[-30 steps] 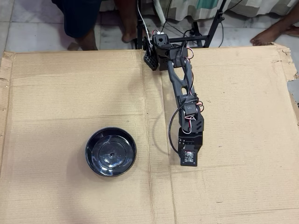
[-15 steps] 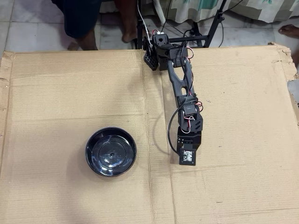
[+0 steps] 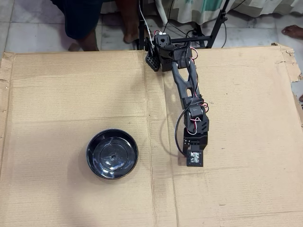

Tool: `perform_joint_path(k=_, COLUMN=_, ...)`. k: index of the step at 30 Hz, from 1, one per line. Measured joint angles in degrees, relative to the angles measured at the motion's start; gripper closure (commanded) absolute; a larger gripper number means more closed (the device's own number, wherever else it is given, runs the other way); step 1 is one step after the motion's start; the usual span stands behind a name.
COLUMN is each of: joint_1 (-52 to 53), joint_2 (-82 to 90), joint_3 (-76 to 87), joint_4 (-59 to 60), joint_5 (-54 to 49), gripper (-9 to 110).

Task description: Grasp a lego block and put it in the bin.

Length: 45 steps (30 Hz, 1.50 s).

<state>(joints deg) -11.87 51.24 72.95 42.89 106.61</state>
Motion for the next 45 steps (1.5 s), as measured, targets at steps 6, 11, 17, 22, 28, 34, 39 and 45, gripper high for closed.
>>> perform_joint_path(k=6, joint_1=0.35, joint_2=0.00, joint_3=0.35, joint_4=0.00, joint_5=0.18, gripper=102)
perform_joint_path(k=11, joint_1=0.35, joint_2=0.00, joint_3=0.53, joint_4=0.00, joint_5=0.18, gripper=101)
perform_joint_path(k=17, joint_1=0.97, joint_2=0.00, joint_3=0.53, joint_4=0.00, joint_5=0.18, gripper=101)
perform_joint_path(k=22, joint_1=2.29, joint_2=0.44, joint_3=0.53, joint_4=0.00, joint_5=0.18, gripper=101)
perform_joint_path(k=28, joint_1=3.08, joint_2=5.10, joint_3=0.62, joint_4=0.00, joint_5=0.18, gripper=101)
perform_joint_path(k=34, joint_1=4.75, joint_2=11.60, joint_3=0.62, joint_4=0.09, joint_5=0.18, gripper=101)
perform_joint_path(k=39, joint_1=6.86, joint_2=15.73, joint_3=0.62, joint_4=0.09, joint_5=0.18, gripper=101)
perform_joint_path(k=45, joint_1=11.43, joint_2=17.67, joint_3=0.62, joint_4=0.09, joint_5=0.18, gripper=101)
